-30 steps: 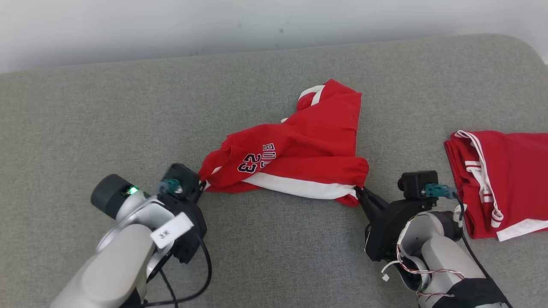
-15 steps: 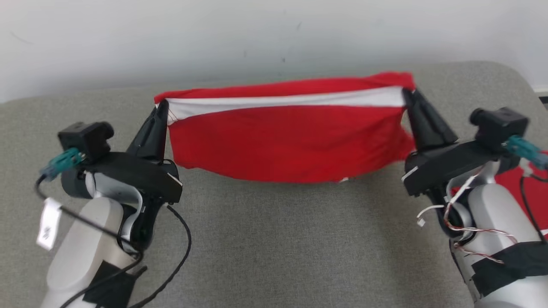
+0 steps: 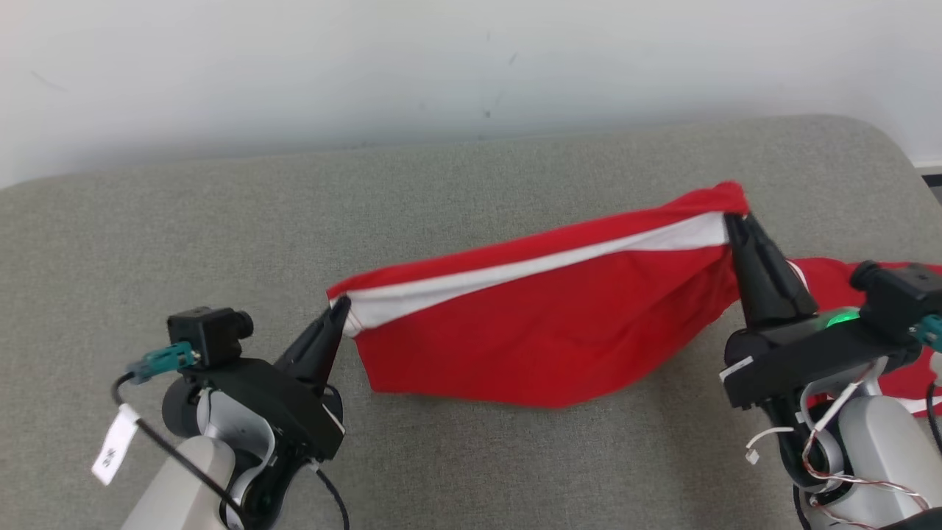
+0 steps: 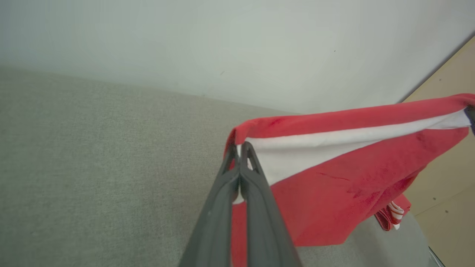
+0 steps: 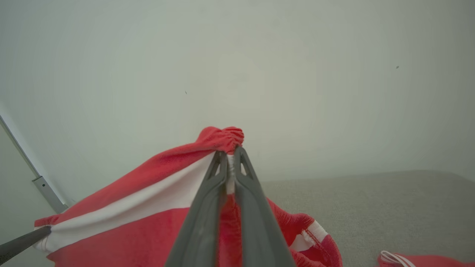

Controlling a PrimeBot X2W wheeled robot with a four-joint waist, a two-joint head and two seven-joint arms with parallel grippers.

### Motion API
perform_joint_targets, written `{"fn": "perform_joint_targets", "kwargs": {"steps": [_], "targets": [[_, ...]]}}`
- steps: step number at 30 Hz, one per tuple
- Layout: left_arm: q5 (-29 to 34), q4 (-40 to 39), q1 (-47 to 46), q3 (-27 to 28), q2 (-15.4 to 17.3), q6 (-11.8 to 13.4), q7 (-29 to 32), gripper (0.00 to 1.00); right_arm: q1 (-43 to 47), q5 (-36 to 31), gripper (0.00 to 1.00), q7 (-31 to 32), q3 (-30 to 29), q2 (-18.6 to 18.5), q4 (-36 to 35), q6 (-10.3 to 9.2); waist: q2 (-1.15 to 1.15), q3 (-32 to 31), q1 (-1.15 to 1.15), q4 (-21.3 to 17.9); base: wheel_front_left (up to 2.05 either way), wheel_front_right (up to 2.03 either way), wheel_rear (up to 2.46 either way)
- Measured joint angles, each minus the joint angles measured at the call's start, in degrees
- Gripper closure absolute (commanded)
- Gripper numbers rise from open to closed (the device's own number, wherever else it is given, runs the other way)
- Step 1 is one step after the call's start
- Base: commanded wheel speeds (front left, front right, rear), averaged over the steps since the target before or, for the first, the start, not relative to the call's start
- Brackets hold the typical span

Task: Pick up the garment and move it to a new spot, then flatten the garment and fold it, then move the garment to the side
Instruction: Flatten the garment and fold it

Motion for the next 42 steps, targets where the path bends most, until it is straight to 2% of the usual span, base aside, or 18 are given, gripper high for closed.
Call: {"fn": "perform_joint_targets", "kwargs": {"steps": [9,10,12,13,14,15,26,32,33,34,36,38,40,41,42], "targets": [[3.0,7.3,-3.1,-3.7,1.2,2.8,10.3,1.00,-0.1,0.7,1.00,4.8,2.8,1.6,6.8,-1.55,0.00,2.7,0.01,-0.6,0.00,0.00,0.00],[3.0,7.9,-3.6,-3.8,1.0,3.1,11.2,0.96,-0.2,0.7,1.00,5.2,2.9,1.7,7.0,-1.77,0.00,3.0,0.01,-0.7,0.00,0.00,0.00],[3.1,8.6,-4.0,-4.2,0.8,3.6,12.5,0.59,-0.5,0.5,1.00,5.7,3.2,1.7,7.3,-1.94,0.00,3.6,0.01,-0.9,0.00,0.00,0.00],[3.1,8.8,-4.0,-4.4,0.7,3.5,13.2,0.53,-0.5,0.5,1.00,5.7,3.2,1.8,7.4,-1.96,0.00,3.8,0.01,-1.0,0.00,0.00,0.00],[3.0,9.0,-4.0,-4.6,0.4,3.5,13.8,0.14,-0.5,0.5,1.00,5.8,3.1,1.7,7.6,-1.98,0.00,4.1,0.01,-1.0,0.00,0.00,0.00],[2.9,9.1,-4.0,-4.7,0.1,3.4,14.3,0.00,-0.5,0.5,1.00,6.1,3.1,1.7,7.8,-2.04,0.01,4.3,0.01,-1.1,0.00,0.00,0.00],[1.2,10.1,-4.7,-4.5,0.5,2.4,18.1,0.00,-1.7,0.5,1.00,6.7,3.1,1.6,8.7,-2.46,0.01,4.8,0.01,-0.2,0.00,0.00,0.00],[-0.9,9.7,-4.7,-4.9,0.6,0.9,19.6,0.02,-1.8,0.5,1.00,7.1,3.1,1.6,9.2,-2.53,0.01,4.6,0.01,0.1,0.00,0.00,0.00],[-1.0,9.5,-4.7,-5.0,0.4,0.8,19.9,0.20,-1.8,0.5,1.00,7.1,3.1,1.6,9.3,-2.53,0.01,4.5,0.01,0.2,0.00,0.00,0.00],[-1.3,9.3,-4.7,-5.0,0.3,0.5,19.9,0.33,-1.8,0.5,1.00,7.2,3.1,1.6,9.4,-2.54,0.01,4.5,0.01,0.2,0.00,0.00,0.00],[-1.6,9.0,-4.7,-5.0,0.0,0.4,19.9,0.47,-1.8,0.5,1.00,7.2,3.2,1.6,9.6,-2.54,0.01,4.5,0.01,0.2,0.00,0.00,0.00],[-1.8,9.0,-4.7,-4.9,-0.1,0.4,20.1,0.54,-1.8,0.4,1.00,7.2,3.2,1.6,9.6,-2.54,0.01,4.4,0.01,0.2,0.00,0.00,0.00],[-1.8,9.0,-4.7,-4.6,0.0,0.4,20.1,0.69,-1.9,0.4,1.00,7.2,3.5,1.7,9.7,-2.54,0.01,4.4,0.01,0.0,0.00,0.00,0.00],[-1.8,9.0,-4.7,-4.4,0.2,0.4,20.0,0.74,-2.1,0.4,1.00,7.2,3.7,1.7,9.7,-2.54,0.01,4.4,0.01,-0.1,0.00,0.00,0.00],[-1.8,9.0,-4.8,-4.3,0.2,0.4,20.0,0.93,-2.3,0.4,1.00,7.2,3.7,1.7,9.7,-2.54,0.01,4.4,0.01,-0.2,0.00,0.00,0.00]]}}
